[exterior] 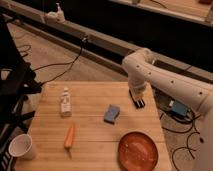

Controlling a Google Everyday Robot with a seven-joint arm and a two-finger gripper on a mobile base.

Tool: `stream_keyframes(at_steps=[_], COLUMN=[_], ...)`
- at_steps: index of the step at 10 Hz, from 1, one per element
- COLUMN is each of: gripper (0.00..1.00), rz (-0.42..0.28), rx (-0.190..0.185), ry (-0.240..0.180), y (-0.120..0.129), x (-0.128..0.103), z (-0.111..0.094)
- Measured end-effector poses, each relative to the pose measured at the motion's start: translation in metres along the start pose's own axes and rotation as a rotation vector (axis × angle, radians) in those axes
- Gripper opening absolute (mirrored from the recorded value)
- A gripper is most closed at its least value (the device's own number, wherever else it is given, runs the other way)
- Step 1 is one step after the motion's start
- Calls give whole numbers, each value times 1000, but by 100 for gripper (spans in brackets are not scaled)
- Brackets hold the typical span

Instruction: Move the arm in a circular motion

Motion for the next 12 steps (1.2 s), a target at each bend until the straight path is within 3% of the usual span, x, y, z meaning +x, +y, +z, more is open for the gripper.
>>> stream_keyframes(at_steps=[2, 4, 6, 8, 12], gripper=[0, 0, 0, 0, 0], rz=[-122, -195, -252, -249, -20], rx=[17, 24, 13, 5, -1], ry=[-74, -113, -136, -133, -82], y=[5, 28, 67, 101, 127], x=[-58, -84, -91, -77, 17], z=[-8, -13, -14, -16, -11])
